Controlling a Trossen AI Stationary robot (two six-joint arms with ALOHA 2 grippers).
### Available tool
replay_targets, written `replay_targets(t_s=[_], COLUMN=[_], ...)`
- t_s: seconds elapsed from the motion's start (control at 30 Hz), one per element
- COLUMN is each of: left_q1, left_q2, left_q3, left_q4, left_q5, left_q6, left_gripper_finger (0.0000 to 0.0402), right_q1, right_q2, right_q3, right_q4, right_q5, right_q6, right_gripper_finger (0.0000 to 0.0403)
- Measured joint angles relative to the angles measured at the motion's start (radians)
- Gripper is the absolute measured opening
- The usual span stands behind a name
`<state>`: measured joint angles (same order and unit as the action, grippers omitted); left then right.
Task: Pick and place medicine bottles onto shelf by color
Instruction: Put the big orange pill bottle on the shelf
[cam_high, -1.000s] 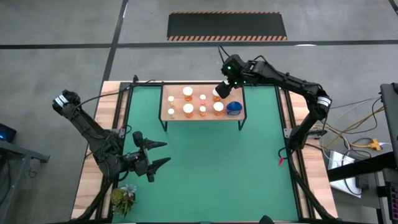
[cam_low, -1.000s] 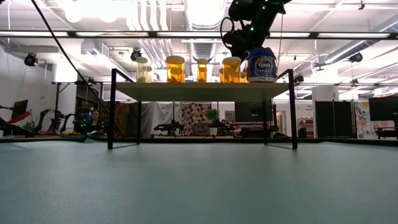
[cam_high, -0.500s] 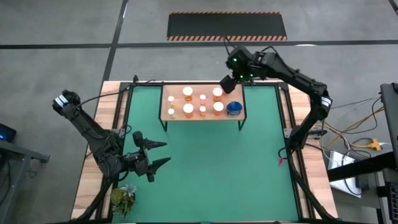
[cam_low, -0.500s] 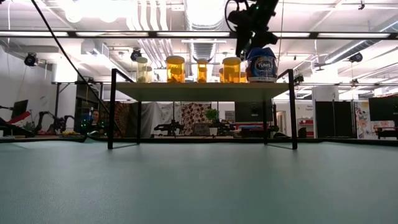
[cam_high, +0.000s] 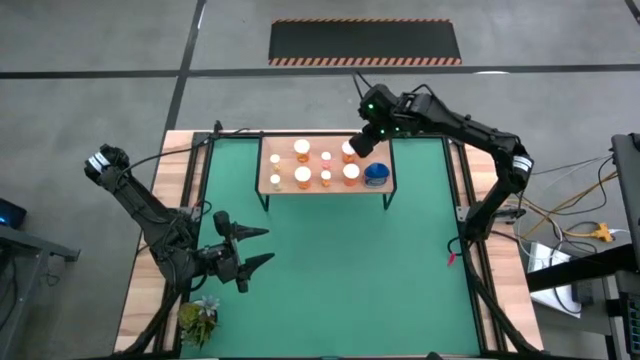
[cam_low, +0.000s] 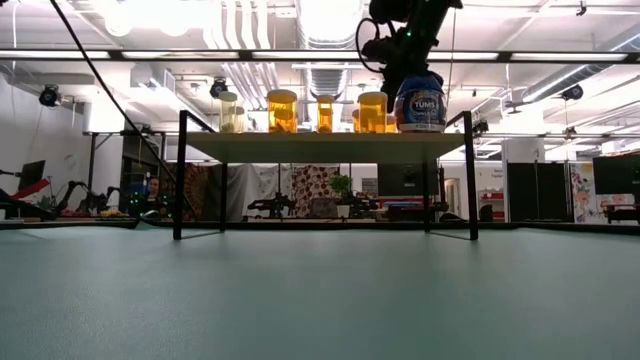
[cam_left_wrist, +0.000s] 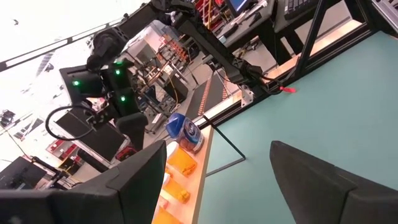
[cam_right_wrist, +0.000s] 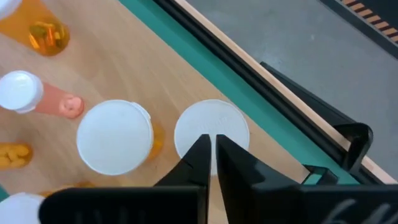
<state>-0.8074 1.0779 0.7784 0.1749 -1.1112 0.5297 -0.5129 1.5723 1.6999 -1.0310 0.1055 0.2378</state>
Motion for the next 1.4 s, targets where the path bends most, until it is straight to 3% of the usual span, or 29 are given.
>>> replay_targets(t_s=[0.57,1.4], left_q1=[0.000,0.000], left_q2=[0.000,0.000], left_q3=[0.000,0.000], left_q4=[0.000,0.000], left_q5=[0.000,0.000], left_q6=[0.000,0.000], left_gripper_finger=[0.0270,0.0270], right_q1=[0.000,0.000], right_q2=[-0.003,0.055], right_q3=[-0.093,-0.093], right_q4=[0.147,0.284], right_q5=[0.003,-0.024], right_q6=[-0.007,-0.026], right_gripper_finger=[0.0009,0.0009])
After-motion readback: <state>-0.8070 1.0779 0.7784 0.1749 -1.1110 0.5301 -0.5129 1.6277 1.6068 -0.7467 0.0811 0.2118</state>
